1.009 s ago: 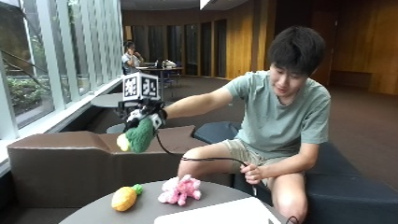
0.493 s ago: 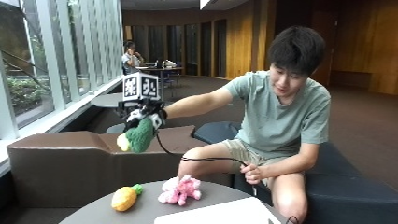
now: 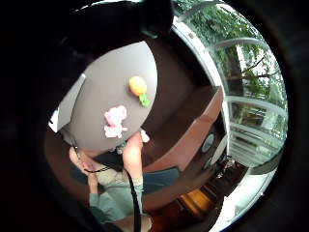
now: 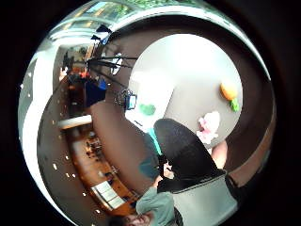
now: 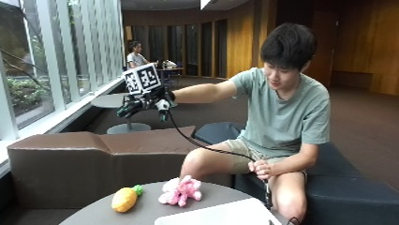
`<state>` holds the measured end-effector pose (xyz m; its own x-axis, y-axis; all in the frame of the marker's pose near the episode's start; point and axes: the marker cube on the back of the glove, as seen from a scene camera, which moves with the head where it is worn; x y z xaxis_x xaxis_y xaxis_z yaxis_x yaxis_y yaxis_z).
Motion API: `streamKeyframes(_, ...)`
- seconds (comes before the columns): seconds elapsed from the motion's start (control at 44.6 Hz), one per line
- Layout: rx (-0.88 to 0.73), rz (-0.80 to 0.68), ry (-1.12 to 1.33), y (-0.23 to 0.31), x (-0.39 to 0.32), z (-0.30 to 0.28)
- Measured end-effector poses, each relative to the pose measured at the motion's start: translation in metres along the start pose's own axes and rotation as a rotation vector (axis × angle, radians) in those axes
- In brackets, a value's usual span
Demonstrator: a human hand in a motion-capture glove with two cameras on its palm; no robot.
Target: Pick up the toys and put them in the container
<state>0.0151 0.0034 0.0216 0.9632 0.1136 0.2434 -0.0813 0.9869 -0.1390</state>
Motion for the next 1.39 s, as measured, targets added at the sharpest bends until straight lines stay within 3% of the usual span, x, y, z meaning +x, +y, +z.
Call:
streamKeyframes(0.179,-0.044,0.03,0.076,-0.053,0.065,0.066)
streamKeyframes(0.336,-0.218,0.092,0.111,-0.116,0.129,0.196)
streamKeyframes(0.471,-0.225,0.184,0.017,-0.137,0.163,0.284)
streamKeyframes(0.606,-0.183,0.256,0.07,-0.148,0.168,0.32)
streamKeyframes(0.808,-0.099,0.278,0.025,-0.145,0.161,0.306)
streamKeyframes(0.942,-0.096,0.202,0.057,-0.129,0.141,0.273)
streamKeyframes(1.234,0.143,-0.008,0.187,-0.084,0.012,0.095)
streamKeyframes(1.391,0.298,-0.117,0.131,-0.054,-0.093,0.013)
